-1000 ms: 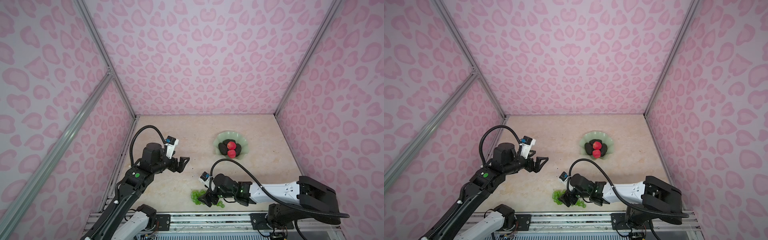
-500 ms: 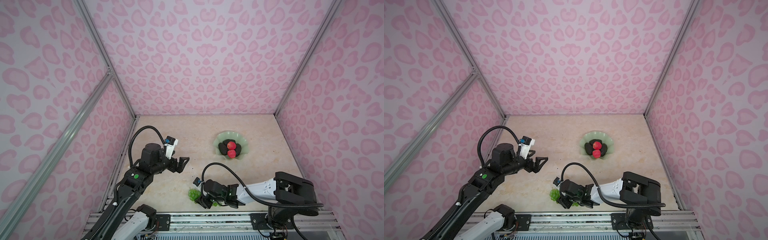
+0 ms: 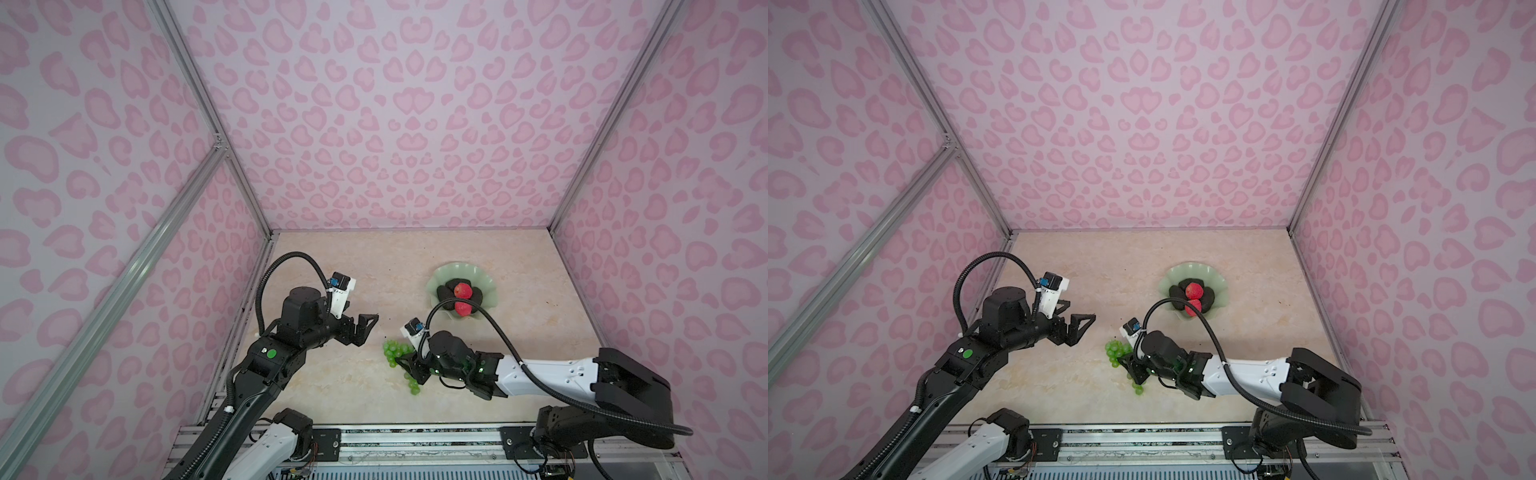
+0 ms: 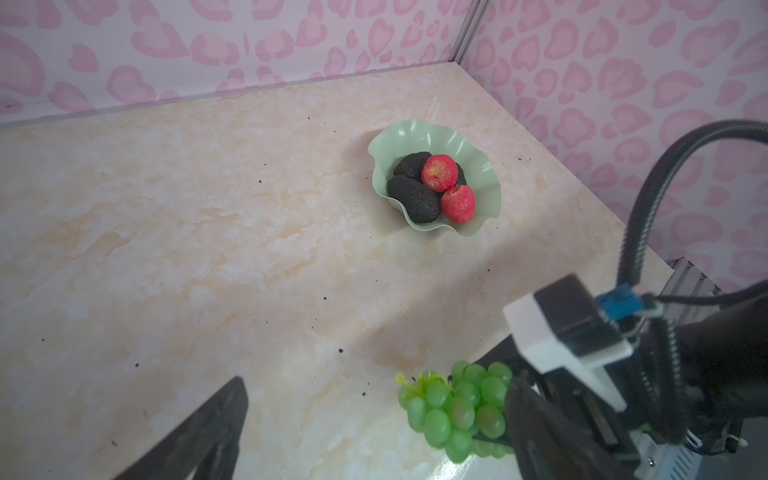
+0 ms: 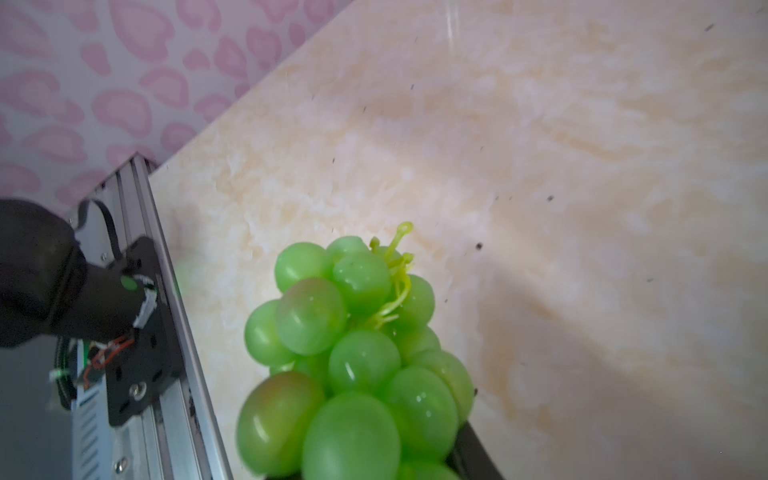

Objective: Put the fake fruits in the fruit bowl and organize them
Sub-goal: 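Carry the grapes with the right gripper over the bowl and release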

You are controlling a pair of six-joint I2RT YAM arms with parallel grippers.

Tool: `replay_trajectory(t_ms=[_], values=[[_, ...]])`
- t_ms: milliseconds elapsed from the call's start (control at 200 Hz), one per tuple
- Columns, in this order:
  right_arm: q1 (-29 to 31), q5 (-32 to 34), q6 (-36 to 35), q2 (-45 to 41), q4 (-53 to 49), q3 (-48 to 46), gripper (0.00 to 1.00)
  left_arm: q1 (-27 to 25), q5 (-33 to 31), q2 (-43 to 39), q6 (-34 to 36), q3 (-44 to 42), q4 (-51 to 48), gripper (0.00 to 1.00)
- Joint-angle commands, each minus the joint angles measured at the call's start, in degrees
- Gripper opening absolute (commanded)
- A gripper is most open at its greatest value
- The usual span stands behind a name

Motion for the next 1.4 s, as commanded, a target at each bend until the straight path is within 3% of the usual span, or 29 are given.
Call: replay_trajectory(t_ms=[0, 115, 250, 555, 985, 1395], values=[[-2.7, 7.4, 0.9, -5.5, -3.6, 2.1, 0.33, 0.2, 0.7, 0.0, 0.5, 0.1, 0.3, 0.98], [-6.0, 12.1, -2.6, -10.8, -7.5, 5.2, 0.33, 0.2, 0.4, -0.4, 0.6, 0.1, 0.5, 0.98], [-15.1, 12.1, -3.6, -14.3, -13.4, 8.8, 0.33, 0.1, 1.0, 0.0, 0.4, 0.2, 0.4, 0.98], [-34.9, 3.2, -3.3, -11.4, -16.2, 9.7, 0.34, 0.1, 0.6, -0.9, 0.5, -0.2, 0.9, 0.98], [-43.6, -5.1, -1.9, 4.3, -6.6, 10.1, 0.34, 0.1, -0.2, -1.0, 0.6, -0.4, 0.7, 0.98], [-48.3, -5.6, -2.0, 14.5, -4.3, 12.9, 0.36, 0.2, -0.6, -0.5, 0.8, -0.3, 0.5, 0.98]])
